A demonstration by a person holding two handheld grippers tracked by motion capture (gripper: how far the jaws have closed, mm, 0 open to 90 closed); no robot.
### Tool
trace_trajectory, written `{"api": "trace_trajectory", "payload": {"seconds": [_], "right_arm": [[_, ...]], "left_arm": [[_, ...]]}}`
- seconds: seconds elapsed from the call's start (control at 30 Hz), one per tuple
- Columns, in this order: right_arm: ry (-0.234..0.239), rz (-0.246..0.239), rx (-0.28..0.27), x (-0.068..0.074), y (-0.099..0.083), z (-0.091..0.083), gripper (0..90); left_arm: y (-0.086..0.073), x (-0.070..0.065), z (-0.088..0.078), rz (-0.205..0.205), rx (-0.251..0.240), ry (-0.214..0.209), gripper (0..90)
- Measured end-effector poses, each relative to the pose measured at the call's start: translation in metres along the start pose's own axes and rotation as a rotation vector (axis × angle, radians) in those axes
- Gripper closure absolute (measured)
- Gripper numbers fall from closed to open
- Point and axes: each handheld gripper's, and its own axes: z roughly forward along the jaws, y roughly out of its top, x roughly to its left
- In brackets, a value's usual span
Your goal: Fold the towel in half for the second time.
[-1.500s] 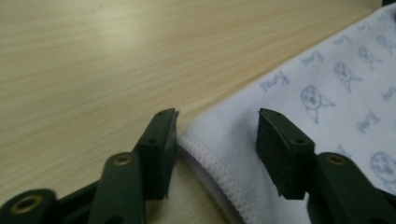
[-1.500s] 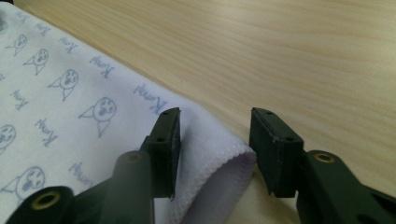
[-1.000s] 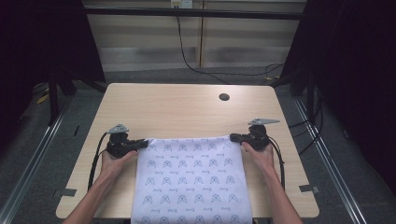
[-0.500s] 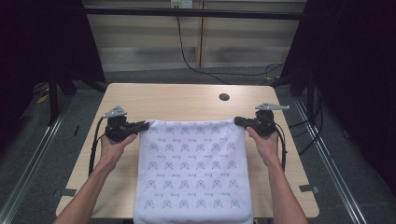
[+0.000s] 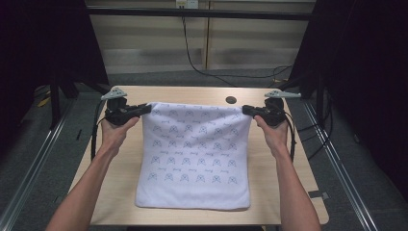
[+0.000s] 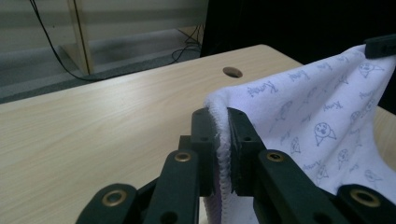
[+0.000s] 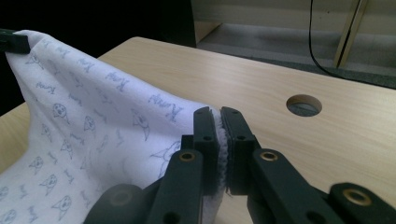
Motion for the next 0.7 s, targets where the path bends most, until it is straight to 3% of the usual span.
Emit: {"api": "trace_trajectory", "payload": {"seconds": [0.17, 0.33, 0.37, 0.5, 0.7], "right_arm": [[0.02, -0.031, -0.014, 0.007, 0.001, -0.006, 85.8], [0.052, -0.081, -0.047, 0.022, 0.0, -0.02, 85.8], [0.051, -0.093, -0.044, 0.025, 0.0, -0.022, 85.8], [0.082, -0.112, -0.069, 0.035, -0.002, -0.035, 85.7], [0.126, -0.159, -0.058, 0.049, -0.012, -0.049, 85.5]], "left_arm": [[-0.005, -0.005, -0.009, 0.015, -0.027, -0.043, 82.6], [-0.011, -0.018, -0.023, 0.068, -0.036, -0.042, 82.5], [-0.013, -0.018, -0.026, 0.056, -0.044, -0.039, 82.5], [-0.019, -0.019, -0.04, 0.065, -0.066, -0.058, 82.4], [-0.031, -0.029, -0.055, 0.087, -0.084, -0.095, 82.3]]}}
